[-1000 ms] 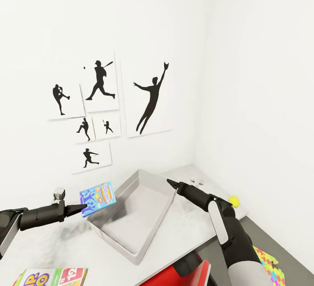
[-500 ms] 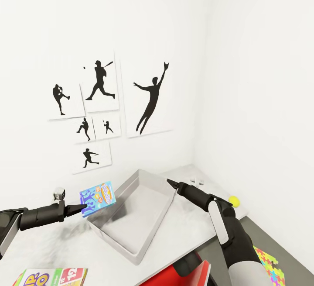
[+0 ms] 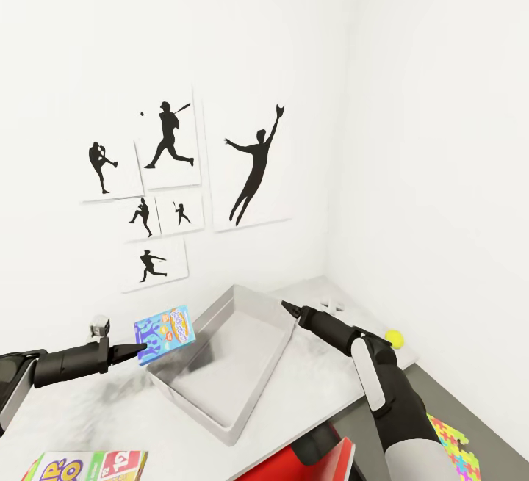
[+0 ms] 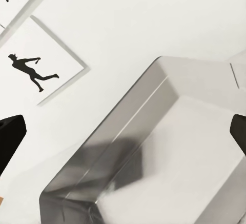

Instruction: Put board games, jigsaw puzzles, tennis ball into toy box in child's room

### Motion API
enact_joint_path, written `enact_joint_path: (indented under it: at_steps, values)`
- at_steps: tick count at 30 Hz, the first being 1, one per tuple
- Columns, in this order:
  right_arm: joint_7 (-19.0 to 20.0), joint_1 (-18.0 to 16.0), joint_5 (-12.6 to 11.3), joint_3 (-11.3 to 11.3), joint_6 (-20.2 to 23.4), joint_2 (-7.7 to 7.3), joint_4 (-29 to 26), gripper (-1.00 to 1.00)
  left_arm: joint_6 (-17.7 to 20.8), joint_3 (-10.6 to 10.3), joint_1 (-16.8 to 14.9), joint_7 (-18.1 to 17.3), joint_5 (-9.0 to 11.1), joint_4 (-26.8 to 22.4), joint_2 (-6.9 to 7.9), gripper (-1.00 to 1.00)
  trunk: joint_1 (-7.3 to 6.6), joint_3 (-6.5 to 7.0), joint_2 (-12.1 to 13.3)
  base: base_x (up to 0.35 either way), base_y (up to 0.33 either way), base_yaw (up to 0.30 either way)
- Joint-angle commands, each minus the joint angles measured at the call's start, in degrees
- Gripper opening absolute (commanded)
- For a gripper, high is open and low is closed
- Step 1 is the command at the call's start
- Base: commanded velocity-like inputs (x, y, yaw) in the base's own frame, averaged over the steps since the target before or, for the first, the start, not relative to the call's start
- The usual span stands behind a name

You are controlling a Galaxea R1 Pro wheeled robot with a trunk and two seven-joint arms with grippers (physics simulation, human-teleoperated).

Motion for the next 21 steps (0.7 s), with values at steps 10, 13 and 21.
enact_joint_path:
  at_steps: [10, 13, 21]
  values:
    - [0.5, 0.0, -0.4, -0.5, 0.6, -0.17, 0.0, 1.00, 0.6, 0.0, 0.0, 0.0, -0.1, 0.0, -1.21, -1.00, 0.02, -0.03, 0.0, 0.000, 0.000, 0.000]
    - [0.7, -0.1, -0.4, -0.7, 0.7, -0.28, 0.1, 1.00, 0.6, 0.1, 0.0, 1.7, -0.2, 0.0, -2.64, -1.00, 0.02, -0.03, 0.0, 0.000, 0.000, 0.000]
    - [1.0, -0.1, -0.3, -0.9, 0.8, -0.62, 0.0, 1.00, 2.3, -0.1, -5.3, 14.7, -0.1, -3.7, -8.46, -1.00, 0.02, -0.03, 0.0, 0.000, 0.000, 0.000]
